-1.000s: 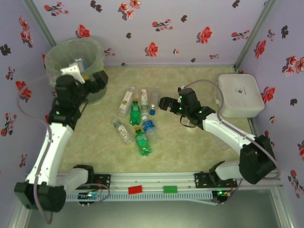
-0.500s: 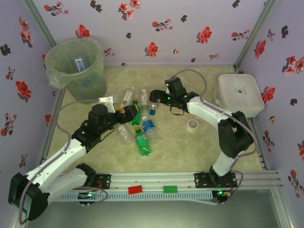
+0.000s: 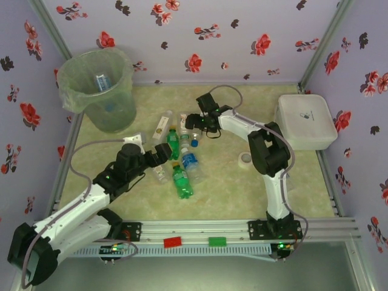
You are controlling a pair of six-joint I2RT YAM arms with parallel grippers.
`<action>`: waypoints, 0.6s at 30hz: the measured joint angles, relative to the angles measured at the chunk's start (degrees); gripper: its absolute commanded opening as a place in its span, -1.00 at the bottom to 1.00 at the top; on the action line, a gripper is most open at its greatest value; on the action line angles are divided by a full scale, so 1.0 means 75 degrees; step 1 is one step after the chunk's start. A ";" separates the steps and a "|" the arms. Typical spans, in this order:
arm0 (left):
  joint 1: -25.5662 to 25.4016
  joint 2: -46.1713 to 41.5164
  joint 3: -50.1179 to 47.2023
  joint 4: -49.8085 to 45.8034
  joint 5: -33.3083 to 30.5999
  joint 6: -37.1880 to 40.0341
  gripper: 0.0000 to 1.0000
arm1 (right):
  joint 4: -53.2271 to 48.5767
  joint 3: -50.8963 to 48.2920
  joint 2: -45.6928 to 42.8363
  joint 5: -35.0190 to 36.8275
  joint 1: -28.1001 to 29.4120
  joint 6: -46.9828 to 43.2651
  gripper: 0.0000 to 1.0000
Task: Put the plastic bottles in the bin
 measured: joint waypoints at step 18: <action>0.0000 -0.0423 0.0000 -0.0192 -0.0603 0.0029 1.00 | -0.0079 0.0930 0.1046 0.0119 -0.0265 0.0125 0.27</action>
